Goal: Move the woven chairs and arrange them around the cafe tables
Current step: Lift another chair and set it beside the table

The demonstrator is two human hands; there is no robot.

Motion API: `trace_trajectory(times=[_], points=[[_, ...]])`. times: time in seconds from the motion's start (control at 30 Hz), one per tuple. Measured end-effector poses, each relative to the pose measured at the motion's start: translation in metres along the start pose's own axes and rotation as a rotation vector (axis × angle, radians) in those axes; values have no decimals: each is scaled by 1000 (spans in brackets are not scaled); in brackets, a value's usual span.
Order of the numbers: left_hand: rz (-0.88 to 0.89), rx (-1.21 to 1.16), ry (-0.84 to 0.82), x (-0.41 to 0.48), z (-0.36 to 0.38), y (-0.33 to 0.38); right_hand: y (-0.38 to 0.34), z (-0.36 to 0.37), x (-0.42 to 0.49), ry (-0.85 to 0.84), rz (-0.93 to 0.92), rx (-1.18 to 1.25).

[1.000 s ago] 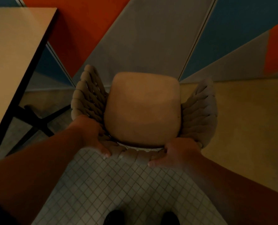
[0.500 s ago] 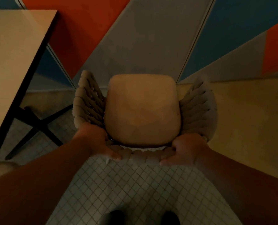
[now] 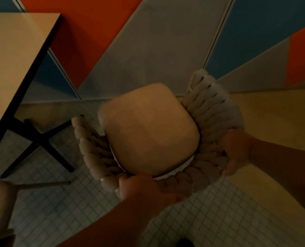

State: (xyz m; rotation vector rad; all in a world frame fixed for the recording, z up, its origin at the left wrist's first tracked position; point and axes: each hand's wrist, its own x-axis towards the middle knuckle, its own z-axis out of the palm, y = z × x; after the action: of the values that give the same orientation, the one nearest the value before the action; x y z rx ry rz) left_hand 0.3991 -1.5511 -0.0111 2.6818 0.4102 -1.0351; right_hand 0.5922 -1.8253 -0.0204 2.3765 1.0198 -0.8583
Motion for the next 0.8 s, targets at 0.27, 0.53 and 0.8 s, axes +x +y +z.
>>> trace_trajectory(times=[0.27, 0.53, 0.8], points=[[-23, -56, -167, 7, -13, 58, 41, -41, 15, -141, -52, -145], [-32, -65, -113, 27, -10, 78, 67, -47, 20, -162, 3, -167], [64, -543, 139, 8, -22, 46, 49, 18, -36, 309, 466, 510]])
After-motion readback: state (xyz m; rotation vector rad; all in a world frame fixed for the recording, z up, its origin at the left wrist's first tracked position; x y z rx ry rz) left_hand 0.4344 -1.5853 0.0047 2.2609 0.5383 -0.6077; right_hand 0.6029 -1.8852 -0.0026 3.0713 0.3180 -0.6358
